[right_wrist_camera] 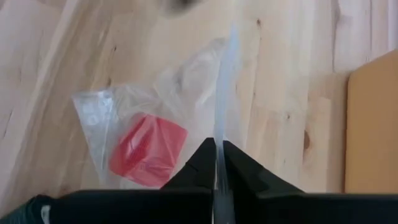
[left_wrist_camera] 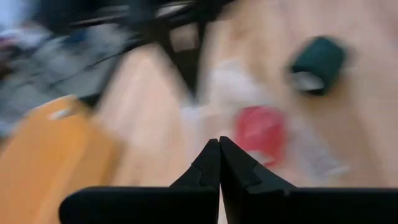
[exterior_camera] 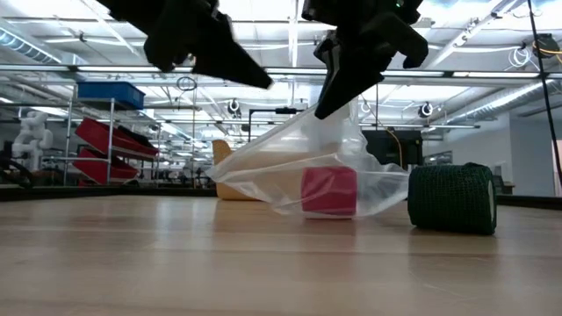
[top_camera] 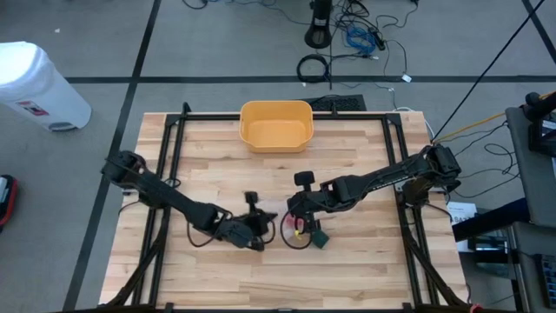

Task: Roll bandage
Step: Open the transparent zip bag containing the rolled red bandage

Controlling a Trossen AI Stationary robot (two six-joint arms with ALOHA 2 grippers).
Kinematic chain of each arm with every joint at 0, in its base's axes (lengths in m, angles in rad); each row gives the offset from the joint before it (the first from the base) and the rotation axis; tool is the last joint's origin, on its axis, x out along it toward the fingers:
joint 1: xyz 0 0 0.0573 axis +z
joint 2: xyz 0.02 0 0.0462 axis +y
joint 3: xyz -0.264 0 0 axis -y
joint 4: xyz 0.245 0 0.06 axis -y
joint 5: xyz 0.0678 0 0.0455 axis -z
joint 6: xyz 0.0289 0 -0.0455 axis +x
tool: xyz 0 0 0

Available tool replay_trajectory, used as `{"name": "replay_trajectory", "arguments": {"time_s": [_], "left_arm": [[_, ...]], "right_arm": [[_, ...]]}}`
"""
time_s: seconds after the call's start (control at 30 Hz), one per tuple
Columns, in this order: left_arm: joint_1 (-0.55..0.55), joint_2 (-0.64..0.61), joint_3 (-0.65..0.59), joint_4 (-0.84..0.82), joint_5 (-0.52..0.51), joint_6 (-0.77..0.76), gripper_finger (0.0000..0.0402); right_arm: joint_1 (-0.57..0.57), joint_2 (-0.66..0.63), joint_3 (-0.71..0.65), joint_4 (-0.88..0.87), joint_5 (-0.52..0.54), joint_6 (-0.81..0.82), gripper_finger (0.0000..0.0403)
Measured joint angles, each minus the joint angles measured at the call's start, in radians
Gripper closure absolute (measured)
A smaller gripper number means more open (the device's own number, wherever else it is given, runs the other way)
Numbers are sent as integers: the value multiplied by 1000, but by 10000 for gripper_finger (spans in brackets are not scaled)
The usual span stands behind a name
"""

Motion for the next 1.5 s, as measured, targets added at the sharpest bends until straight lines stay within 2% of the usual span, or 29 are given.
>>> {"name": "replay_trajectory", "arguments": {"time_s": [0.07, 0.13, 0.2, 0.33, 0.4, 0.6, 0.8, 0.9, 1.3, 1.4, 1.5], "left_arm": [[-12, -46, 0, -89, -114, -47, 402], [-6, -89, -1, -158, -146, -99, 402], [16, -117, -1, -161, -93, -134, 401], [84, -118, -5, -149, 173, -143, 392], [109, -94, -5, -148, 238, -143, 378], [125, -24, -6, -109, 272, -99, 320], [125, -8, -6, -105, 214, -90, 283], [131, -8, -6, -106, 189, -90, 282], [158, 49, -6, -84, 220, -86, 282], [170, 53, -6, -71, 214, -89, 302], [183, 53, -6, -71, 215, -88, 352]], "right_arm": [[2, 0, 0, -6, 11, -20, 390], [8, 0, 0, -5, 18, -50, 394], [18, 0, 0, -3, 19, -79, 399], [35, 0, 0, 10, 19, -120, 392], [38, 0, 0, 11, 19, -117, 383], [45, 0, 0, 11, 19, -111, 375], [47, 0, 0, 9, 16, -114, 380], [47, 0, 0, 9, 16, -116, 380], [47, 0, 0, 15, 15, -123, 380], [49, 0, 0, 15, 15, -135, 380], [57, -1, -1, 21, 16, -169, 380]]}}
